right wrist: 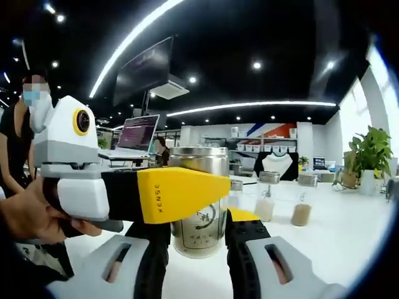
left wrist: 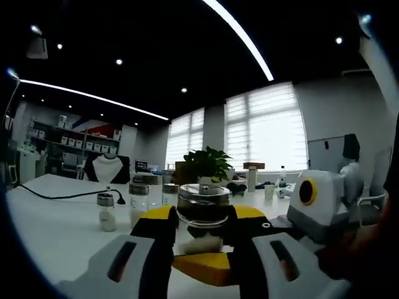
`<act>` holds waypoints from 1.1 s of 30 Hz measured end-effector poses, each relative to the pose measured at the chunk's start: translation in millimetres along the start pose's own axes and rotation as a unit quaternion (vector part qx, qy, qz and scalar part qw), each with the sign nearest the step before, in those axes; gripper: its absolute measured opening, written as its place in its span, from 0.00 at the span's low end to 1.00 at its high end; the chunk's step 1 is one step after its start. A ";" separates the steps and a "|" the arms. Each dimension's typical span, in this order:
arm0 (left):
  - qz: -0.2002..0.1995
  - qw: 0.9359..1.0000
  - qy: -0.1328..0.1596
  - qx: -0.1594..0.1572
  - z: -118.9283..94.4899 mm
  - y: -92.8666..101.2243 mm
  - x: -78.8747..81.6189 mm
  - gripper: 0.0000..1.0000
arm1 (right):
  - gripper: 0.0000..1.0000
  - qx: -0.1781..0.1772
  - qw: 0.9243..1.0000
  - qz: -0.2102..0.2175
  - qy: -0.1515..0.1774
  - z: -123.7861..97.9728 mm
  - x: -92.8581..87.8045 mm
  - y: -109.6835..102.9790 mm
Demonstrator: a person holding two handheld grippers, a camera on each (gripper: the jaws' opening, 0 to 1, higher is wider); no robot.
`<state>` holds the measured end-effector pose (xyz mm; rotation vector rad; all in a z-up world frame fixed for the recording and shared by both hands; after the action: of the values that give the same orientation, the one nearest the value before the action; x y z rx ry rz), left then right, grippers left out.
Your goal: Rotate the seasoning bottle until the label or dispensing opening points toward the visible target arrow and the bottle remains upright within the marked orientation range
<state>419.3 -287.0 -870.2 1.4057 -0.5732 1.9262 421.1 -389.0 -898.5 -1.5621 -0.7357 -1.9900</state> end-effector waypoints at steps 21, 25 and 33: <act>-0.024 0.993 -0.013 -0.117 -15.2 -5.3 15.3 0.36 | 0.30 0.172 0.983 0.057 0.006 -12.2 10.7 2.4; -0.071 0.996 0.006 -0.046 -9.8 -7.9 19.2 0.36 | 0.30 0.108 0.989 0.091 0.031 -6.4 13.5 1.5; 0.001 0.999 -0.045 -0.015 -6.7 -3.0 14.8 0.35 | 0.30 0.068 0.997 0.047 0.003 -3.3 5.9 1.2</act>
<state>414.4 -276.5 -858.4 1.4796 -0.6426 1.8551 418.4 -392.5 -893.2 -1.4821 -0.7633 -1.8365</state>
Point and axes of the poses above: the point that each gripper's makers call its tool centre point, and the gripper's own axes: z roughly forward along the fingers, y roughly to its right, x roughly out of its top, the point moved 9 cm from there along -z, roughly backward along the fingers, and after that the axes turned 7 degrees about y, right-handed, at the moved point
